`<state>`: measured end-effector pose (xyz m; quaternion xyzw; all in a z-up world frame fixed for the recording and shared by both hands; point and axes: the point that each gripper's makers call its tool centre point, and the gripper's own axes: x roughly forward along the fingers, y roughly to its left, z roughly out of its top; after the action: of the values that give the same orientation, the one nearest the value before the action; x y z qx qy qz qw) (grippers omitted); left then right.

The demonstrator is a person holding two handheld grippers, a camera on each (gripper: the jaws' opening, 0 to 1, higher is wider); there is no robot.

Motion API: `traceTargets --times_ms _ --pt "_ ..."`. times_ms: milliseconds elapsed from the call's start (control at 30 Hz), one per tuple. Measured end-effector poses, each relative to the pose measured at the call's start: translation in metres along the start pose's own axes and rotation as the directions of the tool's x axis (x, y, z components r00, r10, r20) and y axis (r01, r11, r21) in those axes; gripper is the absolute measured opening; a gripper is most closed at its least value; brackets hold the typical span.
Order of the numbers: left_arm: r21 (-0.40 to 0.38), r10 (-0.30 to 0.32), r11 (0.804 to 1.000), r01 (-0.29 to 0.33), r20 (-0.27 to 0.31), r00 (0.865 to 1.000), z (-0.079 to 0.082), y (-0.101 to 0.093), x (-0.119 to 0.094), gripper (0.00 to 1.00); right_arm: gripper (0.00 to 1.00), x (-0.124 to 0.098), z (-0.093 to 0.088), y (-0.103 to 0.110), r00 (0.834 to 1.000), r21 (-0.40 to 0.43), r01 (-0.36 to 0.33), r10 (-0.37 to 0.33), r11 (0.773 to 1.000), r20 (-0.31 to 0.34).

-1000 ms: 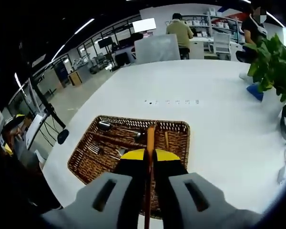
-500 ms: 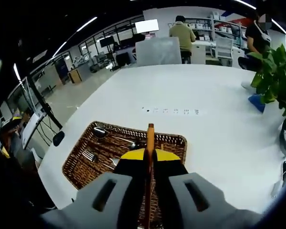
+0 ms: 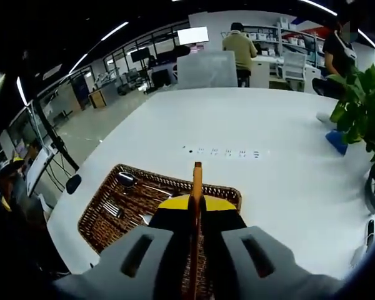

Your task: Arrange the knives, forks, and spoons in their matching storage slots by inserting each utensil handle-first until every utensil is classified and aligned in the correct compartment

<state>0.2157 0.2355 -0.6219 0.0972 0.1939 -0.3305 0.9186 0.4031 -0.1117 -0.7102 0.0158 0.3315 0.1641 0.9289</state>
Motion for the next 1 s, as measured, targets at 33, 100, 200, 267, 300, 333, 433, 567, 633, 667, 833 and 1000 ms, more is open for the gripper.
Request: traceTargets --times_ms 33,100,200,267,300,333,433,567,633,667,833,1000 --pt "-0.001 -0.001 1.000 0.001 -0.002 1.000 -0.001 0.001 0.000 0.99 0.03 0.002 0.000 0.000 1.000 -0.001 0.000 0.000 1.000 -0.002" --pt "0.001 -0.001 1.000 0.001 -0.005 1.000 -0.002 0.001 0.000 0.99 0.03 0.005 0.002 0.000 1.000 -0.003 0.000 0.000 1.000 0.001" --pt "0.002 -0.001 1.000 0.001 -0.009 1.000 -0.002 0.003 0.000 0.99 0.03 0.008 0.008 0.000 1.000 -0.004 -0.001 0.001 1.000 0.006" --pt "0.002 0.003 1.000 -0.003 -0.012 1.000 -0.003 0.007 0.000 0.99 0.03 0.012 0.012 0.000 1.000 -0.007 0.000 0.000 1.000 0.013" --pt "0.002 0.003 1.000 -0.003 -0.014 1.000 -0.003 0.007 0.000 0.99 0.03 0.013 0.013 0.000 1.000 -0.007 0.000 0.000 1.000 0.013" --pt "0.001 0.003 1.000 -0.003 -0.015 1.000 -0.004 0.008 0.000 0.99 0.03 0.015 0.014 -0.001 1.000 -0.006 -0.001 0.001 1.000 0.013" --pt "-0.001 0.005 1.000 -0.005 -0.021 1.000 -0.005 0.009 0.000 0.99 0.03 0.020 0.015 0.000 1.000 -0.005 0.000 0.000 1.000 0.013" --pt "-0.004 0.009 1.000 -0.009 -0.029 1.000 -0.008 0.011 0.000 0.99 0.03 0.026 0.013 0.000 1.000 -0.009 0.001 -0.001 1.000 0.011" --pt "-0.005 0.011 1.000 -0.011 -0.034 0.999 -0.009 0.011 -0.001 0.99 0.03 0.029 0.012 -0.001 1.000 -0.008 0.002 -0.002 1.000 0.010" --pt "-0.003 0.014 1.000 -0.014 -0.035 0.999 -0.009 0.011 -0.001 0.99 0.03 0.030 0.012 -0.001 1.000 -0.006 0.001 -0.001 1.000 0.010" --pt "-0.007 0.022 1.000 -0.023 -0.042 0.999 -0.009 0.012 -0.003 0.99 0.03 0.036 0.010 -0.002 1.000 -0.003 0.006 -0.006 1.000 0.013" --pt "-0.011 0.030 0.999 -0.031 -0.049 0.998 -0.010 0.011 -0.005 0.99 0.03 0.043 0.002 -0.004 1.000 -0.002 0.011 -0.011 1.000 0.010"
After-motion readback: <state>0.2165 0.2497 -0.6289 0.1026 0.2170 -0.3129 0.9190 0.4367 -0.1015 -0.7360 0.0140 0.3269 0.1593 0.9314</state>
